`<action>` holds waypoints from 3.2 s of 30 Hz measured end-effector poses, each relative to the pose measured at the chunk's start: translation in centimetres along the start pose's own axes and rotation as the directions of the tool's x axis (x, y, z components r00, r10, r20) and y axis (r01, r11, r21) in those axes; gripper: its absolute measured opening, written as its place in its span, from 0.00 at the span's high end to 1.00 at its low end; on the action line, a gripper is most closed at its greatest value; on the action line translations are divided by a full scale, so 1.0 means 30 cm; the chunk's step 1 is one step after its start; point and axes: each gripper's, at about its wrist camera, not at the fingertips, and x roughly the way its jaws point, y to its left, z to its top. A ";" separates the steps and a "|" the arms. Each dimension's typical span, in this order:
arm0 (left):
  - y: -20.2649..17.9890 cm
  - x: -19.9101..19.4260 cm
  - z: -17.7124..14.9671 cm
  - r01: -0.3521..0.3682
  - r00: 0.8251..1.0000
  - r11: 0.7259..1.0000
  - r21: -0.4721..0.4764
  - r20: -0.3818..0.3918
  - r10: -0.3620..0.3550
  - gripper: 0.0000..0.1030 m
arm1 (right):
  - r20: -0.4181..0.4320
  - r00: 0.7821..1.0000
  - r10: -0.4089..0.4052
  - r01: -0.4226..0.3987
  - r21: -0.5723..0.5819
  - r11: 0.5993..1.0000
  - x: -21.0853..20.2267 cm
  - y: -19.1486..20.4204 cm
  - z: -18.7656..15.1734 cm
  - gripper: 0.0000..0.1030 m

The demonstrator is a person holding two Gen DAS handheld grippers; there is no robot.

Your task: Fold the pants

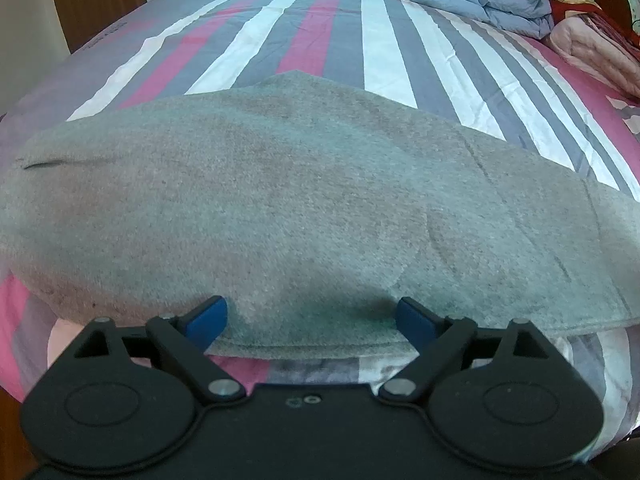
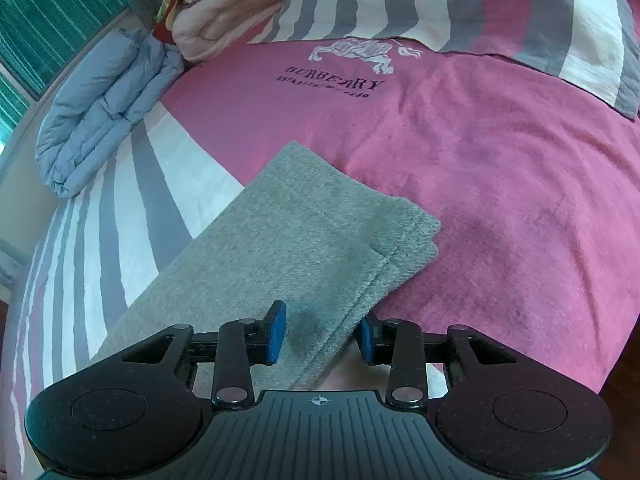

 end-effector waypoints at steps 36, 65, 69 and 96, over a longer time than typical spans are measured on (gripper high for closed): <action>-0.007 0.004 0.001 -0.020 1.000 0.999 0.042 0.013 0.019 0.14 | 0.031 0.999 0.026 -0.028 0.073 0.997 -0.026 -0.024 0.007 0.81; 0.249 -0.063 0.070 -0.031 0.997 0.992 -0.124 0.063 0.039 0.15 | 0.023 0.887 0.461 -0.400 -0.463 0.791 -0.223 0.738 -0.310 0.90; 0.323 -0.058 0.069 -0.048 0.997 0.985 -0.165 0.057 0.058 0.15 | -0.121 0.858 0.498 -0.484 -0.515 0.707 -0.161 0.900 -0.515 0.90; 0.214 0.079 0.107 0.258 0.952 0.907 -0.333 -0.072 -0.297 0.21 | -0.199 0.913 0.357 -0.408 -0.484 0.774 -0.024 0.669 -0.587 0.31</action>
